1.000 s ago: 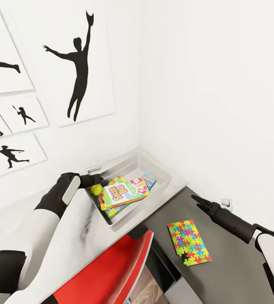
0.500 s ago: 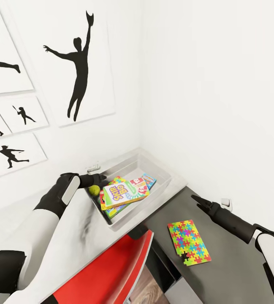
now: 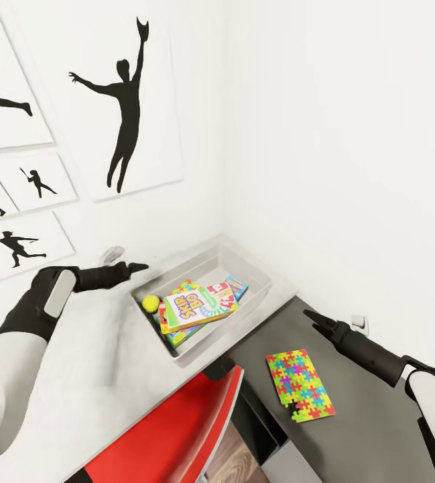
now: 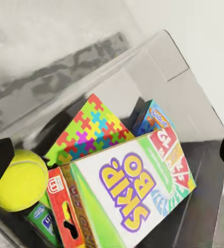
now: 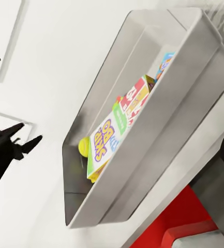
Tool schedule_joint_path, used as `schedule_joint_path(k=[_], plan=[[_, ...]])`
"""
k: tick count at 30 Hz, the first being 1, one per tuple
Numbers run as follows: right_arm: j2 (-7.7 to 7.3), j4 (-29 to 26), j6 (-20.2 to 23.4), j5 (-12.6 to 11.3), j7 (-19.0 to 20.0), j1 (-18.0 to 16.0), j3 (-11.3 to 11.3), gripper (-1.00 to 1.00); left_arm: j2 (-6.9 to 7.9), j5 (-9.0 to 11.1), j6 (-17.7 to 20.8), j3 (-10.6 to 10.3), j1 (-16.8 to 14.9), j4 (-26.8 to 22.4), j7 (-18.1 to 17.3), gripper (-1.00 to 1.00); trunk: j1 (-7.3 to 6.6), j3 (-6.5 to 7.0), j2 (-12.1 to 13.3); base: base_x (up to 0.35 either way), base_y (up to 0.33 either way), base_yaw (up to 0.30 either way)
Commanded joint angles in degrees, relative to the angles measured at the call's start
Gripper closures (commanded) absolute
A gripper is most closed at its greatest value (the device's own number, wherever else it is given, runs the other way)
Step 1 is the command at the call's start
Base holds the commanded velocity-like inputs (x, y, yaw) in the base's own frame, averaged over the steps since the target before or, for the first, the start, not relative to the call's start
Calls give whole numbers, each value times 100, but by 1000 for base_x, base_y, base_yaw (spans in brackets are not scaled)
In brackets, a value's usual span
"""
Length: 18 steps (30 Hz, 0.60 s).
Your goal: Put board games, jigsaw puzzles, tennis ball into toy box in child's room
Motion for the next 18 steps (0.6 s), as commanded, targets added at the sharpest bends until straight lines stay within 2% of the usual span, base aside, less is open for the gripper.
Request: schedule_joint_path(k=[1, 3, 4, 5, 7, 9, 10, 12, 14, 16, 18], plan=[[0, -1, 29, 20, 29, -7, -8, -100, 151, 22, 236, 226, 3, -35, -458, -100, 4, -11, -11, 0, 0, 0], [0, -1, 29, 20, 29, -7, -8, -100, 447, 59, 520, 545, 33, -70, -1326, -100, 4, -11, -11, 0, 0, 0], [0, -1, 29, 20, 29, -7, -8, -100, 593, 68, 599, 635, 57, -79, -1768, -100, 4, -11, -11, 0, 0, 0], [0, -1, 29, 20, 29, -6, -8, -100, 662, 71, 627, 667, 76, -82, -1992, -100, 4, -11, -11, 0, 0, 0], [0, -1, 28, 20, 29, -6, -8, -100, 907, 75, 693, 743, 227, -90, -2892, -100, 4, -11, -11, 0, 0, 0], [0, -1, 28, 20, 26, -7, -8, -100, 1069, 66, 720, 773, 470, -93, -3743, -100, 4, -11, -11, 0, 0, 0], [0, -1, 28, 20, 24, -5, -8, -100, 1092, 61, 722, 779, 540, -93, -3937, -100, 4, -11, -11, 0, 0, 0], [3, -1, 28, 25, 20, -7, -8, -100, 1149, 37, 715, 794, 848, -96, -4611, -100, 4, -11, -11, 0, 0, 0], [6, -1, 20, 27, 13, -5, -5, -100, 1167, 26, 683, 796, 1170, -100, -5077, -100, 4, -11, -11, 0, 0, 0], [8, -1, 6, 28, 5, -4, -2, -100, 1155, 32, 630, 796, 1494, -113, -5341, -100, 4, -11, -11, 0, 0, 0], [8, -1, 2, 28, 3, -5, -1, -100, 1138, 42, 531, 792, 1709, -125, -5444, -100, 4, -11, -11, 0, 0, 0]])
